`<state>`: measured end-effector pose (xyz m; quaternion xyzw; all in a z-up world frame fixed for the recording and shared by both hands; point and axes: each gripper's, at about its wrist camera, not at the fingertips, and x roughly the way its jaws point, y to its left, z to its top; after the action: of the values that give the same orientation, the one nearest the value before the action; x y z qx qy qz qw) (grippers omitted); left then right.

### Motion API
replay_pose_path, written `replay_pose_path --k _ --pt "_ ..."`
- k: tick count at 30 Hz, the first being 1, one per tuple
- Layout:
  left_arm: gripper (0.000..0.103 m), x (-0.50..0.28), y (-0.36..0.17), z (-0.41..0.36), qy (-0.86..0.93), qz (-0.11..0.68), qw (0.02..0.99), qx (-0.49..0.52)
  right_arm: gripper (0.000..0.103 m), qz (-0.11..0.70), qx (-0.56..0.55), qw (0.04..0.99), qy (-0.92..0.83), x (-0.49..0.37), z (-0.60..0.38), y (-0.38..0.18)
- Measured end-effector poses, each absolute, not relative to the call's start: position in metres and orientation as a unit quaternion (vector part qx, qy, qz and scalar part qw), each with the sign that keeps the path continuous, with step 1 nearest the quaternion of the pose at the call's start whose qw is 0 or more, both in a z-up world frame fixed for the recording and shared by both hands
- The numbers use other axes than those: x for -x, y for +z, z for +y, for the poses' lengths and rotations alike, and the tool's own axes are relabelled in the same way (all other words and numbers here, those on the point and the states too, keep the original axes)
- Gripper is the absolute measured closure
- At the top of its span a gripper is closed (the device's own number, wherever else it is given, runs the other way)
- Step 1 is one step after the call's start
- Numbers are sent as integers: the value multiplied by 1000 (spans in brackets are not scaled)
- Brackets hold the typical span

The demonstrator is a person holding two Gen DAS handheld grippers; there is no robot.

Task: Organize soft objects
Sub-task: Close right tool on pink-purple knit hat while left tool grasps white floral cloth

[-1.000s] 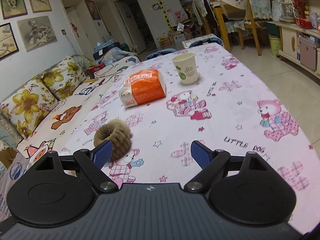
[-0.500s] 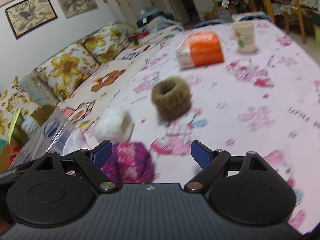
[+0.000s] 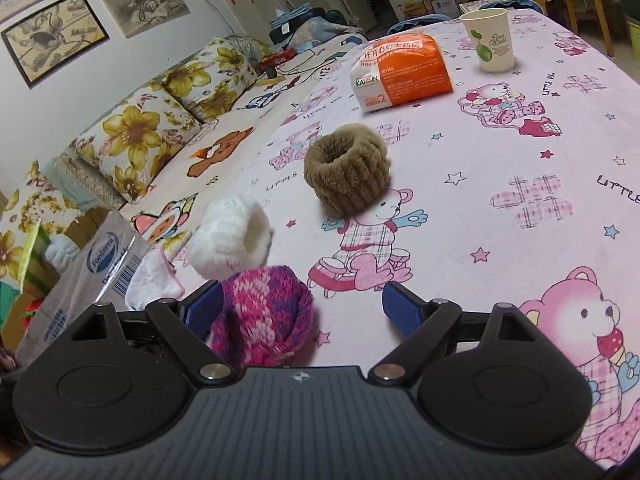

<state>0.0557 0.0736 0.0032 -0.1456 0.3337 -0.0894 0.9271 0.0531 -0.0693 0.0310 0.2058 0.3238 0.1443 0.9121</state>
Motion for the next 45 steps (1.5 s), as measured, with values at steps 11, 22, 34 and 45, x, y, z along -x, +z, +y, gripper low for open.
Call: replay_pose_path --k 11,22,34,45 --pt "26 -48 -2 57 -154 367 904 156 0 346 -196 904 159 -53 -66 28" --pt "39 -43 6 73 -161 370 903 147 0 349 -172 904 179 -58 -46 23" --pt "27 -44 8 82 -149 373 905 136 34 349 -190 896 198 -59 -57 19" --pt "64 -43 9 72 -159 365 910 117 39 325 -143 921 164 -48 -56 31"
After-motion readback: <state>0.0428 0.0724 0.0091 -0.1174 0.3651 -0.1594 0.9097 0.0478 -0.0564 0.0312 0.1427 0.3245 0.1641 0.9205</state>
